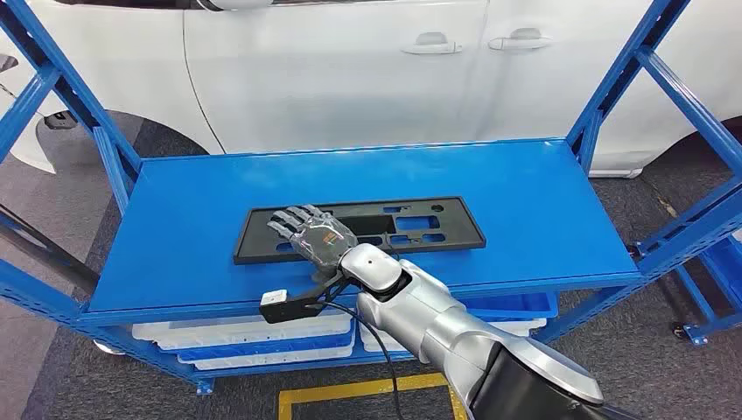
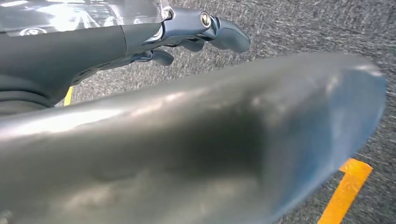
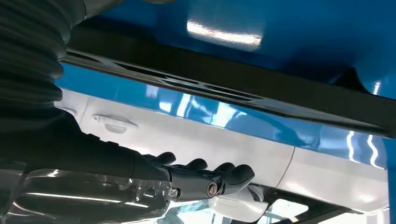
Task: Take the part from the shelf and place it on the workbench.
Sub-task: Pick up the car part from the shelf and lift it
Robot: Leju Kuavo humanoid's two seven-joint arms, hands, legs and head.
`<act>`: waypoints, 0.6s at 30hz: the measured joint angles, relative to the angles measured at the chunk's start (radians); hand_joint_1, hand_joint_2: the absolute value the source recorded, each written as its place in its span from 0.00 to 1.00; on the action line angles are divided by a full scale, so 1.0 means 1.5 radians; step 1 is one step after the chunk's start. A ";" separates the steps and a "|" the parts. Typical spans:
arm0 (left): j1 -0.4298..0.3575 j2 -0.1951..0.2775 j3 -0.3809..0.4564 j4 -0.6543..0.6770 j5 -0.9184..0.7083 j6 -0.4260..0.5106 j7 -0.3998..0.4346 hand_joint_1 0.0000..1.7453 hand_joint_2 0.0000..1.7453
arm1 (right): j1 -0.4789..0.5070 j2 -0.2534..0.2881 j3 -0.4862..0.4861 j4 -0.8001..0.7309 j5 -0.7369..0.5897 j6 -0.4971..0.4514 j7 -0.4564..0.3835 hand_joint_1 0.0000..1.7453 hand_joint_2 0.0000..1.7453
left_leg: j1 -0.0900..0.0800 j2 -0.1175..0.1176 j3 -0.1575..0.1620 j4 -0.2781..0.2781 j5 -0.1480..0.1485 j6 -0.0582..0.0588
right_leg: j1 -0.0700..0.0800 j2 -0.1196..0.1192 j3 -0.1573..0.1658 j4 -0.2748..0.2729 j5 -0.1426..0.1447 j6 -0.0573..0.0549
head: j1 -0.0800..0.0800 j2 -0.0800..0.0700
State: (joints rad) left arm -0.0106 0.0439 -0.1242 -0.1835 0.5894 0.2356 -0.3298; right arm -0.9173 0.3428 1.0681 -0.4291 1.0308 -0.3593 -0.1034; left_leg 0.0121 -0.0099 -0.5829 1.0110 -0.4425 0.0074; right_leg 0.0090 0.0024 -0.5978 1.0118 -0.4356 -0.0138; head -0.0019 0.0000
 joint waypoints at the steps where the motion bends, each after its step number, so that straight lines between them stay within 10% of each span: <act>1: 0.000 0.000 0.000 0.000 0.000 0.000 -0.001 0.00 0.00 | 0.000 0.000 0.000 0.002 0.001 0.000 0.002 0.00 1.00 | 0.000 0.000 0.000 0.000 0.000 -0.002 | 0.001 -0.001 0.000 -0.001 0.000 0.000 | 0.001 0.000; 6: 0.000 0.001 0.000 0.000 0.000 0.000 -0.005 0.00 0.00 | -0.001 0.003 0.002 0.022 0.016 0.000 0.019 0.00 1.00 | 0.000 0.002 -0.003 0.011 -0.013 -0.018 | -0.003 -0.002 0.008 -0.018 0.007 -0.007 | 0.001 0.000; 11: 0.000 0.007 0.000 0.000 -0.001 -0.003 -0.012 0.00 0.00 | -0.002 0.006 0.003 0.047 0.045 -0.017 0.049 0.00 1.00 | 0.003 0.003 -0.087 0.184 -0.084 -0.029 | -0.004 -0.003 0.013 -0.022 0.007 -0.012 | -0.001 0.000; 15: 0.001 0.011 -0.001 0.000 -0.004 -0.004 -0.014 0.00 0.00 | -0.002 0.005 0.003 0.063 0.064 -0.044 0.089 0.00 1.00 | 0.007 0.004 -0.026 0.050 -0.008 -0.031 | -0.004 0.000 0.012 -0.008 -0.003 -0.004 | -0.002 0.000; 18: -0.001 0.013 -0.002 0.000 -0.008 -0.005 -0.016 0.00 0.00 | -0.004 0.003 0.001 0.073 0.078 -0.052 0.120 0.00 1.00 | 0.004 0.002 -0.006 0.007 -0.001 -0.018 | -0.001 0.001 0.007 0.000 -0.007 0.004 | -0.001 0.000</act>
State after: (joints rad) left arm -0.0127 0.0634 -0.1265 -0.1831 0.5779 0.2280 -0.3538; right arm -0.9228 0.3479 1.0703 -0.3201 1.1473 -0.4369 0.0765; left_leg 0.0182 -0.0072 -0.5926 1.0210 -0.4438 -0.0195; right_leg 0.0074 0.0032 -0.5874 1.0115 -0.4459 -0.0076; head -0.0039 0.0000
